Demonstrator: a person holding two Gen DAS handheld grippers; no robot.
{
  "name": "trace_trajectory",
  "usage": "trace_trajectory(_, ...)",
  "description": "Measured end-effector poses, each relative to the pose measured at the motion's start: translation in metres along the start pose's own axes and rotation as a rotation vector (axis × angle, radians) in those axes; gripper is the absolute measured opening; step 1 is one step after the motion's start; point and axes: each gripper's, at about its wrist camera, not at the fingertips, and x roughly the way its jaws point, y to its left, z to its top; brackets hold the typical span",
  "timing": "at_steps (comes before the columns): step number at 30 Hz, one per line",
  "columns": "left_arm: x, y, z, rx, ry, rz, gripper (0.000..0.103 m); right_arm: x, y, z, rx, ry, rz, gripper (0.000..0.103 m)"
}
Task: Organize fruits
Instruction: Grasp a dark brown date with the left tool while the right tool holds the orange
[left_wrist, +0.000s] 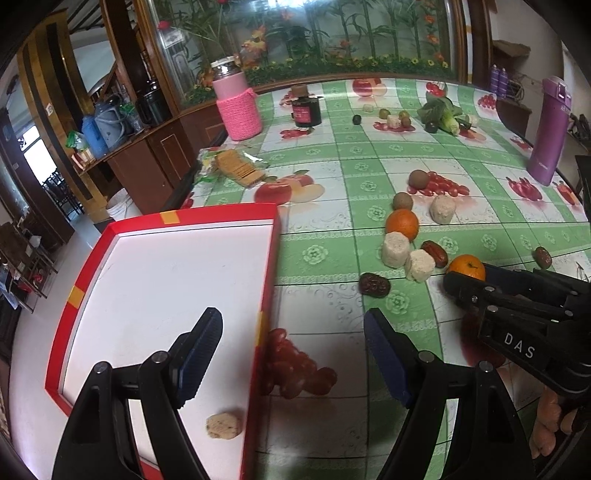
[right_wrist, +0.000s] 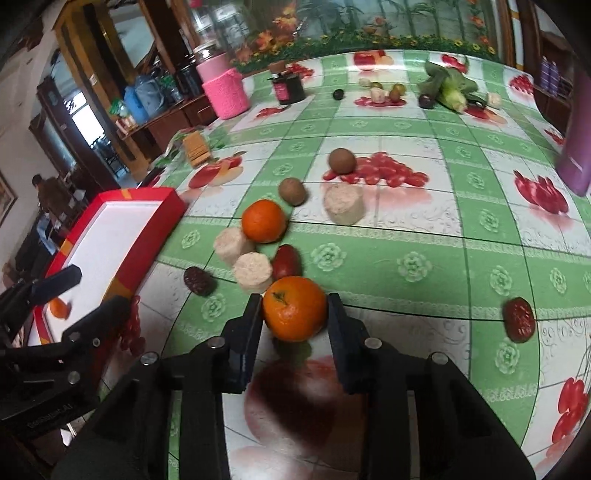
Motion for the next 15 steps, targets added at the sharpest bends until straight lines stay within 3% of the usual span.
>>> trace_trajectory(8,0.022,-0.026,0.015,0.063,0.042,-0.087,0.078,-0.018,-0.026,0.006,0.132,-0.079,0.005,0.037)
trace_trajectory(15,0.048,-0.033,0.021,0.072,0.107,-0.139,0.056,-0.019,-0.029,0.007,0.151,-0.078,0.015,0.037)
